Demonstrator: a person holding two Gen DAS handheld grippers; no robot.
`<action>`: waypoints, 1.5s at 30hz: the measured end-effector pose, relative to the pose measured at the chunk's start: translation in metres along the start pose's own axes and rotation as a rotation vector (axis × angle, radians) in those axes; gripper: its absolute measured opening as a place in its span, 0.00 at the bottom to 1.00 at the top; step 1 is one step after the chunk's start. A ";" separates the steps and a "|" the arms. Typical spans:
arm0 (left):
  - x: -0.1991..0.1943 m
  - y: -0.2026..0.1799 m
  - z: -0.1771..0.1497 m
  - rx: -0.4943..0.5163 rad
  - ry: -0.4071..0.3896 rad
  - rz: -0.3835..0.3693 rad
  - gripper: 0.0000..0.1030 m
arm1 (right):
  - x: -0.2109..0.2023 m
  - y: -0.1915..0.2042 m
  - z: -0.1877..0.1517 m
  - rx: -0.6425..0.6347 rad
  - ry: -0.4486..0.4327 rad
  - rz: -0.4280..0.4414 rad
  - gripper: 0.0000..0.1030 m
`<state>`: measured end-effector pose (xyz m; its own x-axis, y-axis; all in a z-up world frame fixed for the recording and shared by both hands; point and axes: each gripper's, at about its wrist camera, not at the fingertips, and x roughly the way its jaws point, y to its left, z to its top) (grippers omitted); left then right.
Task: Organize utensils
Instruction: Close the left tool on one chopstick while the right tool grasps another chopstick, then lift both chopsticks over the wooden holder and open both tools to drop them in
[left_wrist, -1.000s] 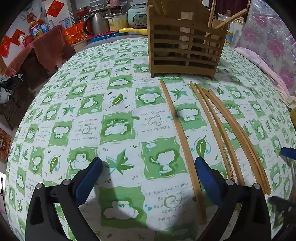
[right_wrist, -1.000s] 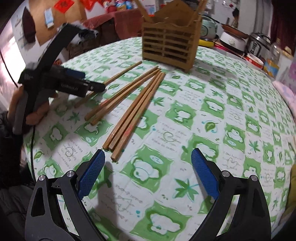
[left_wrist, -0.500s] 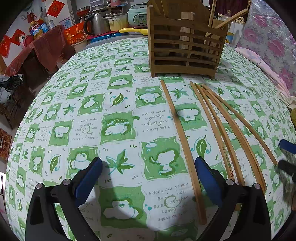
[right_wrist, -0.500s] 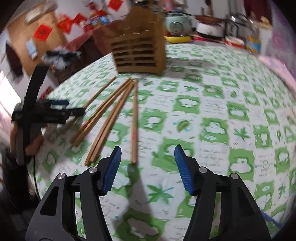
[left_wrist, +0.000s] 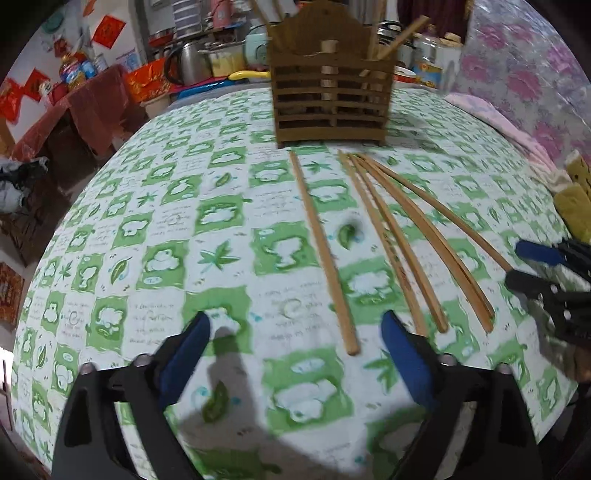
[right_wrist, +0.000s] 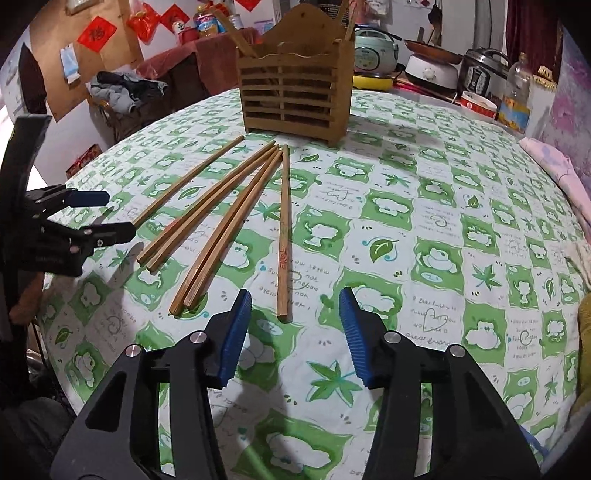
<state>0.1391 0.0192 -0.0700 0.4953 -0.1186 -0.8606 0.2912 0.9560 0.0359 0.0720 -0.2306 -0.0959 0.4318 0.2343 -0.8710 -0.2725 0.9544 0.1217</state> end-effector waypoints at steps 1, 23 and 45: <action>0.001 -0.005 -0.001 0.015 0.006 0.005 0.68 | 0.001 0.000 0.000 0.002 0.002 0.000 0.48; -0.003 -0.005 -0.005 0.013 -0.039 0.026 0.11 | 0.004 0.004 -0.001 -0.010 0.016 0.017 0.06; -0.096 0.012 0.077 -0.049 -0.281 -0.002 0.06 | -0.088 -0.013 0.081 0.075 -0.366 -0.026 0.06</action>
<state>0.1583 0.0218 0.0521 0.7038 -0.1838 -0.6862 0.2558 0.9667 0.0035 0.1068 -0.2484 0.0179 0.7200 0.2477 -0.6483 -0.1994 0.9686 0.1486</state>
